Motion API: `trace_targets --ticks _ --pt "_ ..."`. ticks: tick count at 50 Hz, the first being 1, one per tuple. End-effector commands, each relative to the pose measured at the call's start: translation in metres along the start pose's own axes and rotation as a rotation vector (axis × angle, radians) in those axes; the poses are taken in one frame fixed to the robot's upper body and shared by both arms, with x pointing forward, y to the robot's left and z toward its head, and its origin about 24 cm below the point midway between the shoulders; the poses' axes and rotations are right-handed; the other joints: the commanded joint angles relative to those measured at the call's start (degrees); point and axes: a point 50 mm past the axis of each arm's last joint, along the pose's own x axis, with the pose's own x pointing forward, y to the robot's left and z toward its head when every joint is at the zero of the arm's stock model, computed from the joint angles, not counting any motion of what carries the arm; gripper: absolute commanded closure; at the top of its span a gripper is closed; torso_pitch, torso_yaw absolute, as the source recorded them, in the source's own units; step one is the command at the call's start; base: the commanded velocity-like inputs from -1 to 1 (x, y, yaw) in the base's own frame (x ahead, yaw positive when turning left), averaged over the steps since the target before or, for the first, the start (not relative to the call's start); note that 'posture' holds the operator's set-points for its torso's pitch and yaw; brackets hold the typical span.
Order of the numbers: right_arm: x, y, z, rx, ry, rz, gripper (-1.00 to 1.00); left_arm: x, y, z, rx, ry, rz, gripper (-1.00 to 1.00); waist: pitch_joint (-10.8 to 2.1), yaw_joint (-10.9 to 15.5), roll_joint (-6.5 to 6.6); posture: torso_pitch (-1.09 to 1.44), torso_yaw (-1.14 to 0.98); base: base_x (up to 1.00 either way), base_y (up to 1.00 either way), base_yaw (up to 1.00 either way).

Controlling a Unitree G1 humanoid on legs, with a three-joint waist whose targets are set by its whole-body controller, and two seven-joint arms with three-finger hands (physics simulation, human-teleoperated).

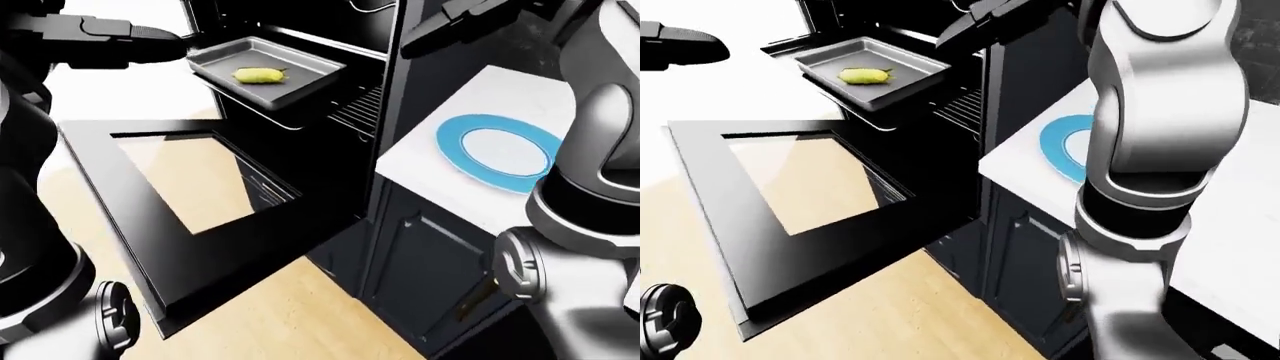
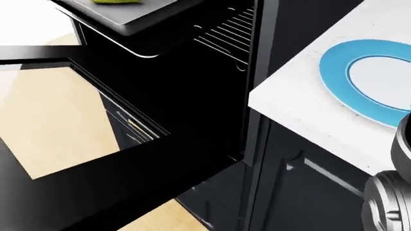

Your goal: Pick the corn from the top rack in the oven and place it on the plate on the counter.

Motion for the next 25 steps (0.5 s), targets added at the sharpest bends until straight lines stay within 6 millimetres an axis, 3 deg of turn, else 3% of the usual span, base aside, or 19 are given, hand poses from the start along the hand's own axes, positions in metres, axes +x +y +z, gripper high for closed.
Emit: trace_targets --ticks 1,3,4,5,7,14,16,18,19,20,22,25 --pt "-0.0016 -0.0063 0.0104 -0.018 -0.044 -0.033 -1.00 -0.0009 0.0011 0.0133 -0.001 -0.067 0.005 -1.00 -1.09 -0.3 -0.17 0.00 0.00 0.00 0.00 0.73" --pt "-0.0013 -0.0055 0.0098 -0.017 -0.044 -0.030 -1.00 -0.0005 0.0009 0.0124 0.000 -0.066 0.006 -1.00 -2.19 -0.3 -4.18 0.00 0.00 0.00 0.00 0.73" --pt "-0.0009 -0.0059 0.0094 -0.018 -0.043 -0.032 -1.00 -0.0004 0.0009 0.0120 0.002 -0.066 0.006 -1.00 -1.51 -0.5 -1.50 0.00 0.00 0.00 0.00 0.74" --pt "-0.0007 -0.0057 0.0092 -0.015 -0.043 -0.030 -1.00 -0.0005 0.0011 0.0120 0.002 -0.066 0.007 -1.00 -1.51 -0.2 -2.34 0.00 0.00 0.00 0.00 0.74" --pt "-0.0006 -0.0050 0.0084 -0.016 -0.041 -0.027 -1.00 -0.0008 0.0010 0.0106 0.005 -0.065 0.008 -1.00 -2.00 0.2 -1.94 0.00 0.00 0.00 0.00 0.73" --pt "-0.0007 -0.0049 0.0072 -0.016 -0.038 -0.026 -1.00 -0.0016 0.0018 0.0112 0.011 -0.068 0.011 -1.00 -1.41 -0.1 2.43 0.00 0.00 0.00 0.00 0.74" --pt "-0.0009 -0.0045 0.0080 -0.017 -0.039 -0.022 -1.00 -0.0023 0.0022 0.0116 0.010 -0.068 0.011 -1.00 -1.58 -0.4 4.41 0.00 0.00 0.00 0.00 0.73" --pt "-0.0012 -0.0037 0.0075 -0.015 -0.040 -0.017 -1.00 -0.0028 0.0027 0.0118 0.013 -0.069 0.013 -1.00 -2.68 -0.6 8.06 0.00 0.00 0.00 0.00 0.74" --pt "-0.0013 -0.0036 0.0076 -0.018 -0.040 -0.015 -1.00 -0.0028 0.0030 0.0128 0.012 -0.071 0.015 -1.00 -2.02 -0.1 6.51 0.00 0.00 0.00 0.00 0.74" --pt "-0.0014 -0.0037 0.0078 -0.016 -0.041 -0.016 -1.00 -0.0031 0.0025 0.0129 0.015 -0.072 0.013 -1.00 -2.10 -0.5 7.03 0.00 0.00 0.00 0.00 0.73" --pt "-0.0015 -0.0031 0.0075 -0.018 -0.041 -0.012 -1.00 -0.0030 0.0024 0.0122 0.017 -0.071 0.014 -1.00 -2.62 0.1 5.76 0.00 0.00 0.00 0.00 0.74" --pt "-0.0011 -0.0028 0.0070 -0.017 -0.041 -0.011 -1.00 -0.0032 0.0024 0.0126 0.018 -0.073 0.015 -1.00 -1.94 0.2 3.64 0.00 0.00 0.00 0.00 0.73"
